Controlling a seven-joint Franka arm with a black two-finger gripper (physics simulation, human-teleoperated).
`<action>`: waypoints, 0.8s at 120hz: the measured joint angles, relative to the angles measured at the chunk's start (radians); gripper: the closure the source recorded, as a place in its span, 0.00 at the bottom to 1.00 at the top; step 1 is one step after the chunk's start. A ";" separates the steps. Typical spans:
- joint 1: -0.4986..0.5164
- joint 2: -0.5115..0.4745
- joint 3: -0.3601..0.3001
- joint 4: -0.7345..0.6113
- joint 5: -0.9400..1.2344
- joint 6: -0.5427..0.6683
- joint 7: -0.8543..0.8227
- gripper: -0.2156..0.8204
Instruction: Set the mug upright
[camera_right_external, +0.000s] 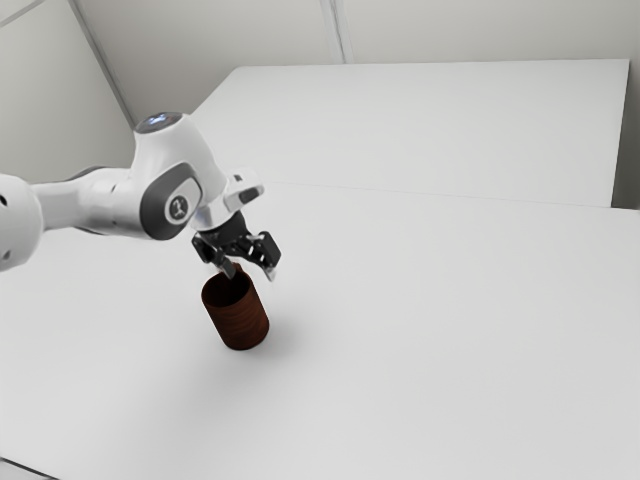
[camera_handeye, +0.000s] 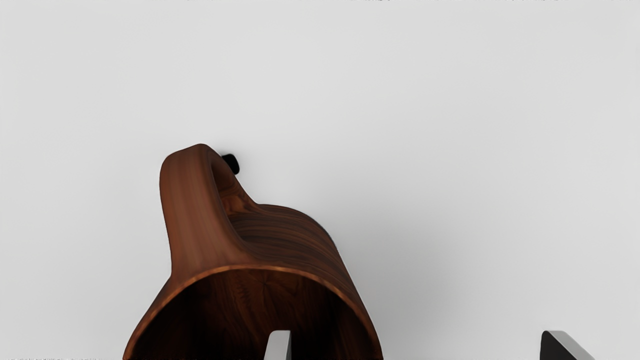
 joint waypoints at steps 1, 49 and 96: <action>0.000 0.000 0.000 0.003 0.000 -0.004 0.000 0.27; -0.004 0.015 0.000 0.262 0.000 -0.268 0.004 0.24; -0.005 0.075 -0.002 0.569 0.012 -0.525 0.006 0.23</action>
